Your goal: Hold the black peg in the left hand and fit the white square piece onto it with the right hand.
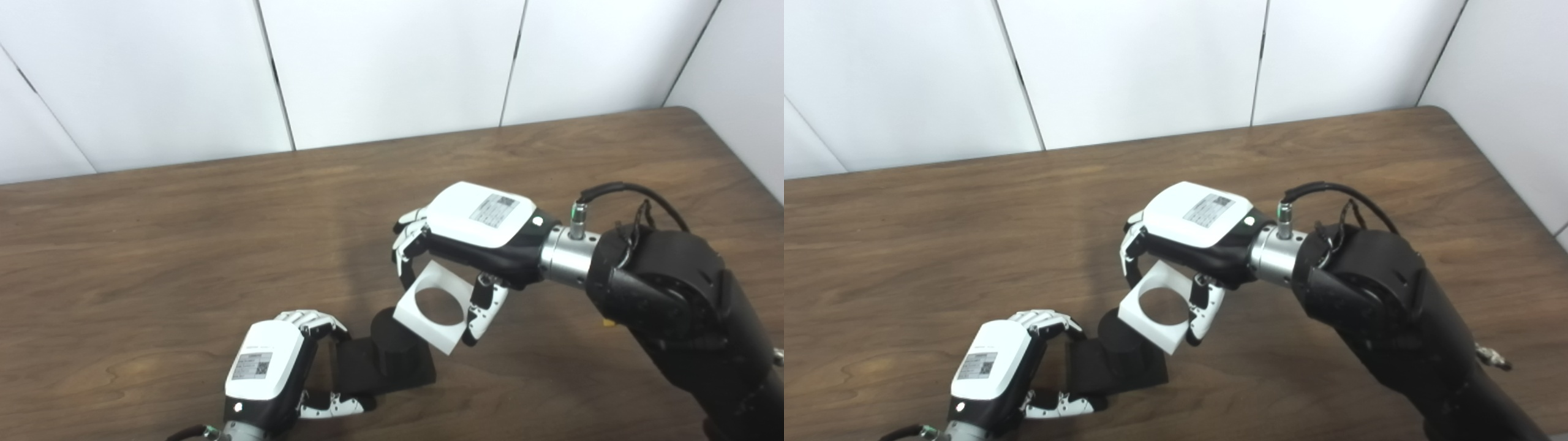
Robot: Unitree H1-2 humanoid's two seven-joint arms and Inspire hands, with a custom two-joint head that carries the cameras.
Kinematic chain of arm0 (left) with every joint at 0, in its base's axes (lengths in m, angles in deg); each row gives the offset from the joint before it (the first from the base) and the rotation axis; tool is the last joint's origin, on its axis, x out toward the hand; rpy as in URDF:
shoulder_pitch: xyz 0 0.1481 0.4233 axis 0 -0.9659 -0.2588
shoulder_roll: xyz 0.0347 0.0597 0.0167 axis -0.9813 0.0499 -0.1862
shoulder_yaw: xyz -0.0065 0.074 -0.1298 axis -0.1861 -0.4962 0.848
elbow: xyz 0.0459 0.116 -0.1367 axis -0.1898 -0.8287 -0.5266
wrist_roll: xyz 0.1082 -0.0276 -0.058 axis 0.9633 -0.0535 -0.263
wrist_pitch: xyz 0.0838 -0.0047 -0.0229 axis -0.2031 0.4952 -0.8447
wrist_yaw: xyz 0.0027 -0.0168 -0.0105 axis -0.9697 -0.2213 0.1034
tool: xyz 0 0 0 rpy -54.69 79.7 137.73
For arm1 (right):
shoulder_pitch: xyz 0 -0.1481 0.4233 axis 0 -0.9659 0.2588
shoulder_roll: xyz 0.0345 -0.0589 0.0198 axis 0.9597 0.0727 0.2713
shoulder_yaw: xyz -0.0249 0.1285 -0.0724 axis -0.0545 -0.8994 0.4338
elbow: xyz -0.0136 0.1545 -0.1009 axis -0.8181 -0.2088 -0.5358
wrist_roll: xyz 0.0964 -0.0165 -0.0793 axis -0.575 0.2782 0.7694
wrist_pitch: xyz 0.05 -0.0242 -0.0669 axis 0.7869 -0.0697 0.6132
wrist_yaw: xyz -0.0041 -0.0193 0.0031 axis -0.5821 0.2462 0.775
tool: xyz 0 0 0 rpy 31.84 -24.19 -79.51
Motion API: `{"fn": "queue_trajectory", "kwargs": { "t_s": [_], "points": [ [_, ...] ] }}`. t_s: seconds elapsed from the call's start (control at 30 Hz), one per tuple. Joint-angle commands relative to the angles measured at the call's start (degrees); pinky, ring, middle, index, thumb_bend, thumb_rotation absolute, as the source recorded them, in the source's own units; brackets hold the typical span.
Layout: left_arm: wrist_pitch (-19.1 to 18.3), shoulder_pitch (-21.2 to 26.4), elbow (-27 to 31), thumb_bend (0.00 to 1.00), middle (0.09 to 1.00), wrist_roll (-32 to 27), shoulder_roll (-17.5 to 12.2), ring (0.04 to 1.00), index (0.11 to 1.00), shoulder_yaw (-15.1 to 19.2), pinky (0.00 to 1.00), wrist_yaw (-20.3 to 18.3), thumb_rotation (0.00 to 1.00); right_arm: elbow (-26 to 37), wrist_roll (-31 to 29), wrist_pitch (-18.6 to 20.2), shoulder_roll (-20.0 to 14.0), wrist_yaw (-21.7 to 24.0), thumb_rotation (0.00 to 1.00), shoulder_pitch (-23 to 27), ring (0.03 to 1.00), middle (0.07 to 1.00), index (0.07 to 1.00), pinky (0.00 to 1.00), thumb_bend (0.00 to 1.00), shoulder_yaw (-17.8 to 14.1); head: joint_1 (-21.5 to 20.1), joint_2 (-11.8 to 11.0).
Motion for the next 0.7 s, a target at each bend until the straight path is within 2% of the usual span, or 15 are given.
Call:
{"fn": "queue_trajectory", "kwargs": {
  "t_s": [0.0, 0.23, 0.67],
  "points": [
    [-0.30, 0.10, -0.02, 0.52, 0.700, 1.48, 0.12, 0.754, 0.487, -1.11, 0.77, -2.34, 0.05, 1.65, 0.80, 0.67, 0.75, 0.49, 0.13, 2.30, 0.872, 0.757, 0.482, 0.83, 0.52, -0.25, 0.01, 0.10],
    [-0.36, 0.19, 0.01, 0.52, 0.696, 1.63, 0.41, 0.749, 0.487, -1.41, 0.76, -2.12, 0.05, 0.20, 2.10, -2.06, 2.82, -0.25, 0.13, 1.44, 0.857, 0.738, 0.482, 0.82, 0.52, 0.90, 0.54, 0.37],
    [-0.93, 0.30, 0.22, 0.52, 0.701, 2.02, 1.37, 0.753, 0.487, -1.82, 0.76, -2.46, 0.05, -3.04, 3.76, -4.13, 5.62, -2.15, 0.13, -0.01, 0.872, 0.747, 0.483, 0.84, 0.52, 2.03, 1.47, 0.53]
  ]
}}
